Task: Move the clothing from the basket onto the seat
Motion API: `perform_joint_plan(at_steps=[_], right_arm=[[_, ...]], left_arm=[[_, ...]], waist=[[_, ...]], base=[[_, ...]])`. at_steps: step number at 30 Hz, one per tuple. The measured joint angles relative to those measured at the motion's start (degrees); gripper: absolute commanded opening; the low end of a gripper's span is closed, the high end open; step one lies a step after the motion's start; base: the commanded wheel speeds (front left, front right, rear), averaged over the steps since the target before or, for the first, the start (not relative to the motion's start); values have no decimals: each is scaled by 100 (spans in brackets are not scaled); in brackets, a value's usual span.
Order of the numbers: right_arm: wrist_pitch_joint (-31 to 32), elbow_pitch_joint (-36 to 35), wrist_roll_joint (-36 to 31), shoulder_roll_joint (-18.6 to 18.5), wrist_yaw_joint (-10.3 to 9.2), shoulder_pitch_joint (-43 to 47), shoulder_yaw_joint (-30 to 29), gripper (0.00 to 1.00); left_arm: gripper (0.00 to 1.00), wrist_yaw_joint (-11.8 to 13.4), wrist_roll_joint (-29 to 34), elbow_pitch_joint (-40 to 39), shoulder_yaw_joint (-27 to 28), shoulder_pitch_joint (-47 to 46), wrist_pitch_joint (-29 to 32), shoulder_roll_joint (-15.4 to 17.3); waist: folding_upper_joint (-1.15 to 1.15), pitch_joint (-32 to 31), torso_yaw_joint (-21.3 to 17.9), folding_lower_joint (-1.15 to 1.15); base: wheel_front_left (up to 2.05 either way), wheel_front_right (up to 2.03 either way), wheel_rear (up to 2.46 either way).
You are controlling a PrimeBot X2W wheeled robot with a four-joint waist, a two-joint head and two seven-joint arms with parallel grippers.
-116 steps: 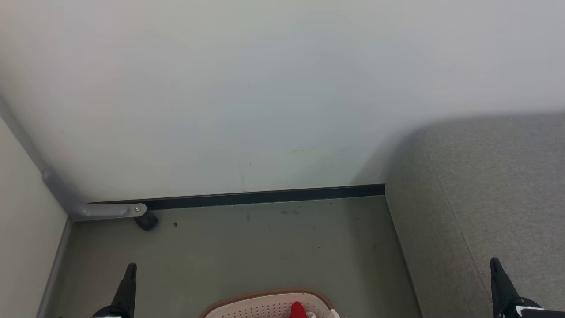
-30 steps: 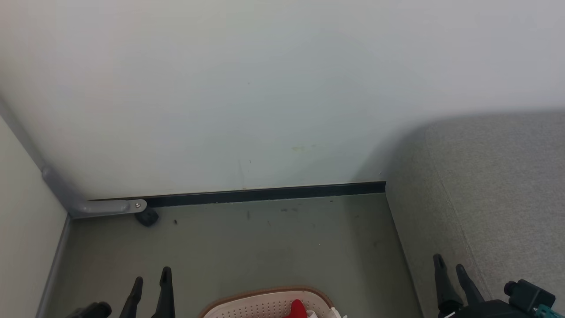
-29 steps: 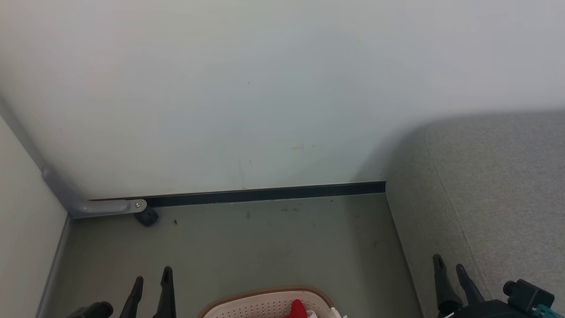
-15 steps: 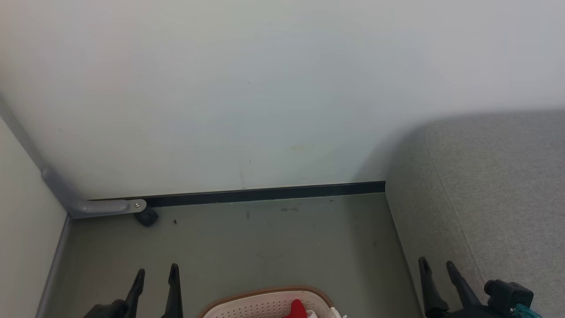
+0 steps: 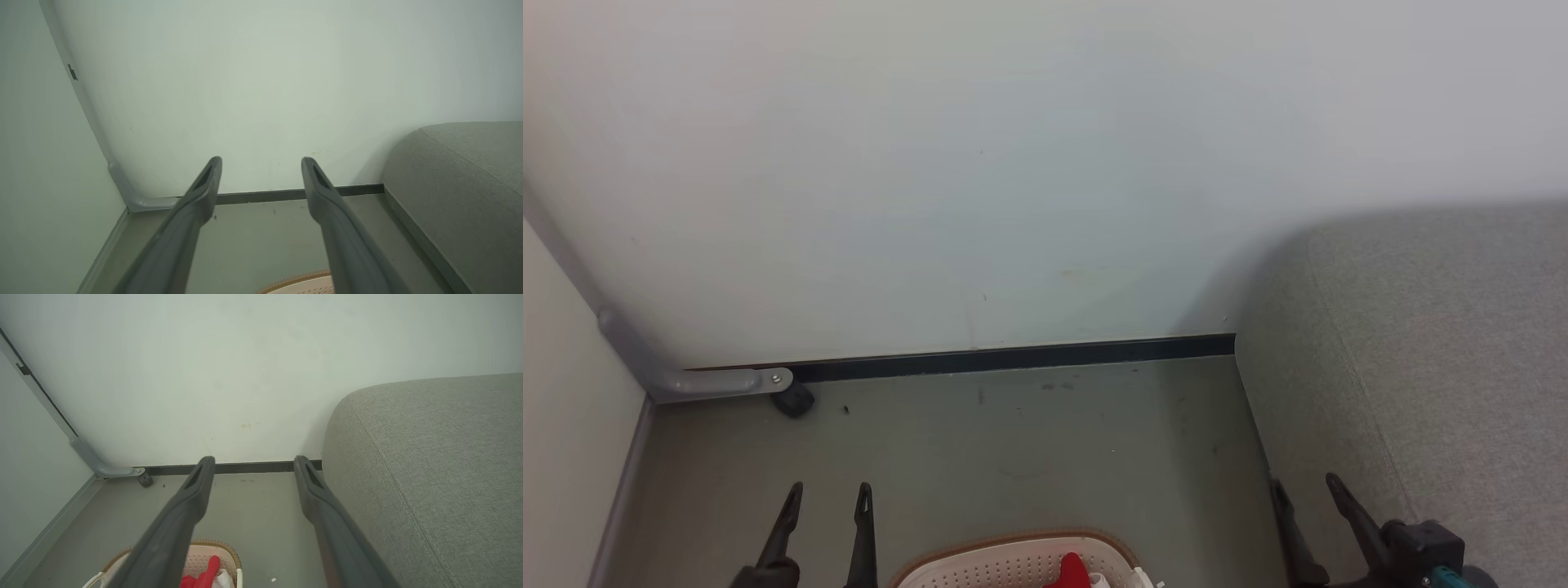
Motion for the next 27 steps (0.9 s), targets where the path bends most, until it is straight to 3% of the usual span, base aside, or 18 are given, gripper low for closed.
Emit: perform_joint_plan(at_steps=[10,27], right_arm=[[-194,63,-693,-105,-118,-95,234,100],[-194,88,-693,-103,-123,-70,224,100]], left_arm=[[100,154,812,37,-68,8,-200,23],[100,153,784,235,52,124,-201,13]], waist=[[0,-29,-14,0],[0,-98,-36,0]], base=[[0,0,0],[0,0,0]])
